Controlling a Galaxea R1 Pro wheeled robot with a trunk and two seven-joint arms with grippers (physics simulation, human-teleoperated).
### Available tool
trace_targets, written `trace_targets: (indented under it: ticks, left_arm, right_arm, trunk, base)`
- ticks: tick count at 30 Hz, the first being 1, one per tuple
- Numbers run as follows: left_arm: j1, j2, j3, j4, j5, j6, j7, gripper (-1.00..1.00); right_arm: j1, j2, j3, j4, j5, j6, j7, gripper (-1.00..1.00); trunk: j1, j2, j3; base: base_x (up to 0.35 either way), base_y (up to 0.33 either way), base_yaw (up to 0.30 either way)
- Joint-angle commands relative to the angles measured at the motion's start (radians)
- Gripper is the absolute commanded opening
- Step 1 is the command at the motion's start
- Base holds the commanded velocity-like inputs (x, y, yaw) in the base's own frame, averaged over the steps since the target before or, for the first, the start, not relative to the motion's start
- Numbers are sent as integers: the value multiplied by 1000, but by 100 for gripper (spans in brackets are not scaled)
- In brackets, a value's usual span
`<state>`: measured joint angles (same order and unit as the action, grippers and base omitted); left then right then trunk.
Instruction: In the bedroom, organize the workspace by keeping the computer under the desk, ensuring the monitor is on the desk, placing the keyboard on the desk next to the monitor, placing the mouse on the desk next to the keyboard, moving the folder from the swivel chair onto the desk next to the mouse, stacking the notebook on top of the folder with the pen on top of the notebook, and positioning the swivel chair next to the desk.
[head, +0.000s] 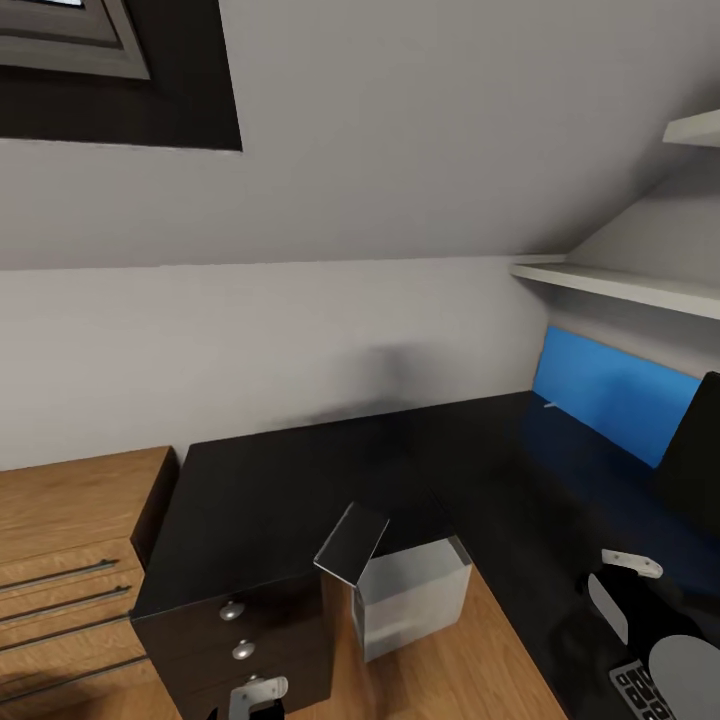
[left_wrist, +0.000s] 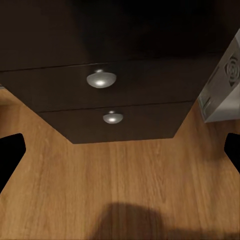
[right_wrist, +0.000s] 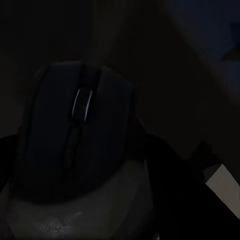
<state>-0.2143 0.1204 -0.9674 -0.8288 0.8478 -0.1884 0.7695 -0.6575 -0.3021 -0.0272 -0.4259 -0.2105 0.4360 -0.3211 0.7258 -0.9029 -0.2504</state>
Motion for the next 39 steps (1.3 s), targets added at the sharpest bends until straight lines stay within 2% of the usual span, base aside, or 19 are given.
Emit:
trace_targets:
  ticks: [1,10,15,39]
  left_arm:
    - [-2,1,-7,-1,10,-7,5,100]
    - [-2,1,-23,-1,3,-8,4,100]
    - [-2,-4,-28,-1,6,-8,4,100]
    - [-2,-3,-27,0,10,-8,5,100]
  right_arm:
    - [0,0,0,-2,-12,3,-3,-100]
    - [0,0,0,-2,-12,3,-3,-100]
    - [1,0,0,-2,-12,3,-3,-100]
    - [0,0,0,-2,-12,3,-3,-100]
  trunk:
    - [0,-1,-1]
    - [0,-1,-1]
    - [19,-36,-17]
    - [19,-36,-17]
  base:
    - [10,0,0]
    - [3,0,0]
    - [0,0,0]
    - [-40,-4,0]
